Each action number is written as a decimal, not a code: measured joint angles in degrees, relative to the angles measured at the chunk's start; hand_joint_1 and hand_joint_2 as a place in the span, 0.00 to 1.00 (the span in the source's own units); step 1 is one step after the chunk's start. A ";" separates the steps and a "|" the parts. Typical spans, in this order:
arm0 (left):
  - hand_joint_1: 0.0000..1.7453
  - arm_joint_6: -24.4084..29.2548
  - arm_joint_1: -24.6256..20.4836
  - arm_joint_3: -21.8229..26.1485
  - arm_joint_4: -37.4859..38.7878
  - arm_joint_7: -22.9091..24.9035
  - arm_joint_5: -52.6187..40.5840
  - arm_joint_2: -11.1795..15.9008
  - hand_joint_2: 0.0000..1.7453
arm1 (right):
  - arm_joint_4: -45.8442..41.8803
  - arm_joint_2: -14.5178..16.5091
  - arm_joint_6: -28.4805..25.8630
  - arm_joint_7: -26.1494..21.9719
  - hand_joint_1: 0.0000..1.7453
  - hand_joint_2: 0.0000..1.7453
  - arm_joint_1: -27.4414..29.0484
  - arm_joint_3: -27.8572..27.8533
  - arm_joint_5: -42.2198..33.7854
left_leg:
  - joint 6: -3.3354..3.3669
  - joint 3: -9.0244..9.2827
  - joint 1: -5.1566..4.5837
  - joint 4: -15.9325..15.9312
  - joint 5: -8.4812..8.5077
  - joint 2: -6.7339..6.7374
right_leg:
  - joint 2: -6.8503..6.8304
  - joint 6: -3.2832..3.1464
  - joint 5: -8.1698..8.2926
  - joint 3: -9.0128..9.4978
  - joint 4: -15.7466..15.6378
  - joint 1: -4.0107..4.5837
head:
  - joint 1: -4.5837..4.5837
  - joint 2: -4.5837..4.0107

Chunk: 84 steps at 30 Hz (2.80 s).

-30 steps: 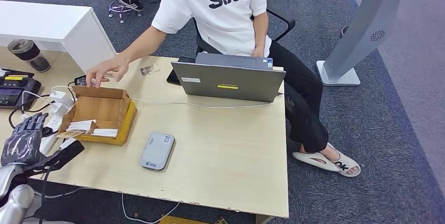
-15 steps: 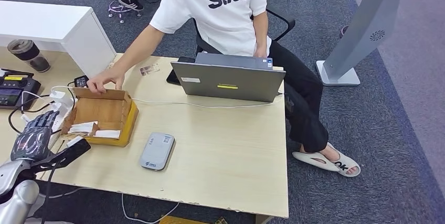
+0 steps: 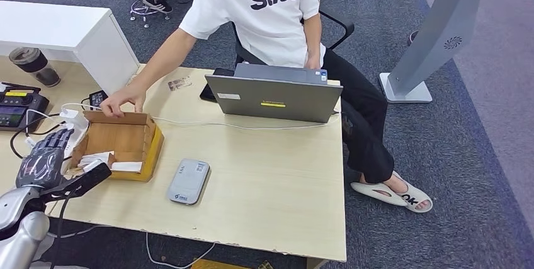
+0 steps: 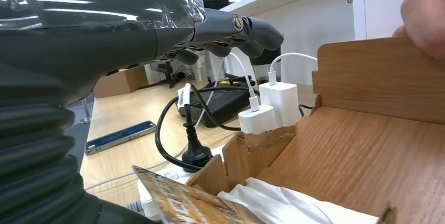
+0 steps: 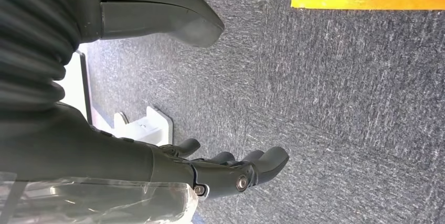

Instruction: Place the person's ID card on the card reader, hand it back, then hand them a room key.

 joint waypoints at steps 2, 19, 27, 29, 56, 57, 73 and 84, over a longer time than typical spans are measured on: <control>0.15 0.00 -0.07 -0.18 0.00 0.01 -0.01 0.01 1.00 | 0.01 0.00 0.00 -0.01 0.00 1.00 0.00 -0.01 0.01 | 0.00 0.00 0.00 0.00 0.00 0.00 | 0.00 0.00 0.00 0.00 0.00 0.00 | 0.01 0.00; 1.00 -2.43 -0.81 -2.22 0.73 -0.38 1.57 0.95 1.00 | 0.04 -0.01 0.00 -0.13 0.00 1.00 -0.03 -0.45 0.98 | 0.00 -0.01 0.01 0.00 0.00 0.00 | 0.00 0.00 0.00 -0.01 0.00 0.00 | 0.02 0.00; 1.00 -3.43 -0.80 -2.78 0.79 -0.39 2.22 1.83 1.00 | 0.04 -0.02 0.02 -0.26 0.00 1.00 -0.06 -0.95 1.05 | 0.00 -0.01 0.01 0.00 0.00 0.00 | 0.00 0.00 0.00 0.00 0.00 0.01 | 0.01 0.00; 1.00 -3.49 -0.79 -2.86 0.79 -0.38 2.22 1.88 1.00 | 0.04 -0.02 0.01 -0.28 0.00 1.00 -0.06 -0.99 1.05 | 0.00 -0.01 0.01 0.00 0.00 0.00 | 0.00 0.00 0.00 0.00 0.00 0.01 | 0.01 0.00; 1.00 -2.97 -11.64 -4.82 -1.79 1.59 -0.42 6.34 1.00 | 0.11 -0.04 -0.35 -0.63 0.00 1.00 -0.39 -1.37 2.72 | 0.03 -0.01 0.12 0.01 0.05 -0.01 | 0.00 -0.03 0.03 -0.02 0.01 0.04 | 0.01 0.00; 1.00 -3.26 -12.68 -5.02 -1.95 1.69 -0.60 6.78 1.00 | 0.11 -0.04 -0.36 -0.63 0.00 1.00 -0.41 -1.37 2.89 | 0.03 -0.01 0.14 0.01 0.05 -0.01 | 0.00 -0.03 0.03 -0.02 0.01 0.04 | 0.01 0.00; 1.00 -4.28 -22.28 -8.36 -2.66 4.05 -3.25 9.65 1.00 | 0.44 -0.06 -0.50 -0.48 0.00 1.00 -0.76 -1.37 3.52 | 0.03 -0.02 0.16 0.01 0.05 0.03 | 0.06 -0.05 0.05 -0.05 0.01 0.04 | 0.01 0.00; 1.00 -2.95 -24.14 -13.12 1.11 6.22 -9.22 9.90 1.00 | 0.60 -0.06 -0.92 -0.37 0.00 1.00 -0.98 -1.37 4.25 | 0.03 -0.02 0.16 0.01 0.05 0.06 | 0.09 -0.05 0.05 -0.06 0.01 0.03 | 0.02 0.00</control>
